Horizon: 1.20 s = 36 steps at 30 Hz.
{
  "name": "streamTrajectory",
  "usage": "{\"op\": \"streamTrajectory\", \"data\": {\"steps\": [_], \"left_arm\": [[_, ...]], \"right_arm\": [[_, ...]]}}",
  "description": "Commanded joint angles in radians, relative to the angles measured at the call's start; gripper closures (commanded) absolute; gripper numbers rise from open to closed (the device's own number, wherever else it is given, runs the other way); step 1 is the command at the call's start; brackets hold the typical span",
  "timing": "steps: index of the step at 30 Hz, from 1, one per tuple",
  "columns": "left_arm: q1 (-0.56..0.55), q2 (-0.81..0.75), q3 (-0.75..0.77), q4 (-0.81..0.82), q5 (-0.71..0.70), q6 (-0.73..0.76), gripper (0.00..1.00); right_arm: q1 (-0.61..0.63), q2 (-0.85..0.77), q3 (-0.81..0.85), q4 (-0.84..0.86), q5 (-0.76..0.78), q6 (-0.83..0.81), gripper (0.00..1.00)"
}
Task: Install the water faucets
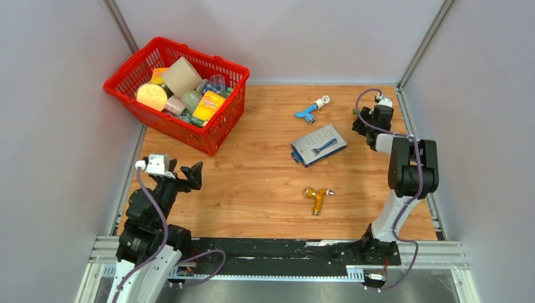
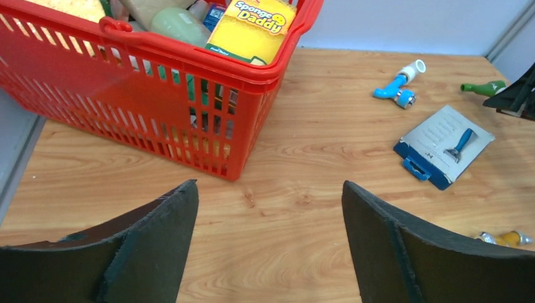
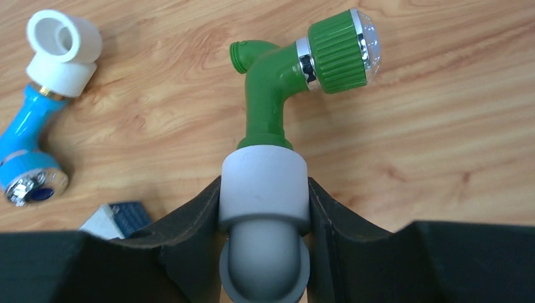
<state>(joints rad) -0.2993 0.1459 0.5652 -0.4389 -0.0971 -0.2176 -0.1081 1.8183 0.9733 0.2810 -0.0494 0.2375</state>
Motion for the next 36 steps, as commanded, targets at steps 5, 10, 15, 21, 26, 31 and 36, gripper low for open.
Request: {"op": "streamTrajectory", "data": {"steps": [5,10,15,21,26,31,36], "left_arm": [[0.003,0.001,0.004,0.032,-0.081,0.046,0.00],[0.003,-0.002,0.002,0.026,-0.102,0.047,0.00],[0.003,-0.025,0.001,0.026,-0.108,0.046,0.00],[-0.003,-0.068,0.004,0.016,-0.107,0.029,0.00],[-0.009,-0.086,0.009,0.012,-0.108,0.015,0.00],[-0.009,-0.092,0.038,-0.011,-0.134,0.030,0.00],[-0.020,-0.074,0.105,-0.032,-0.187,0.015,0.00]], "right_arm": [[-0.034,0.194,0.225,-0.021,-0.055,0.049,0.78],[-0.073,0.210,0.265,-0.103,-0.107,0.059,0.03],[-0.113,0.093,0.187,-0.114,-0.069,0.052,0.00],[-0.130,-0.140,0.163,-0.306,0.049,0.115,0.00],[-0.128,-0.360,0.122,-0.436,-0.018,0.154,0.00],[-0.131,-0.667,-0.005,-0.439,-0.116,0.164,0.00],[-0.131,-0.982,-0.084,-0.474,-0.110,0.140,0.00]]}}
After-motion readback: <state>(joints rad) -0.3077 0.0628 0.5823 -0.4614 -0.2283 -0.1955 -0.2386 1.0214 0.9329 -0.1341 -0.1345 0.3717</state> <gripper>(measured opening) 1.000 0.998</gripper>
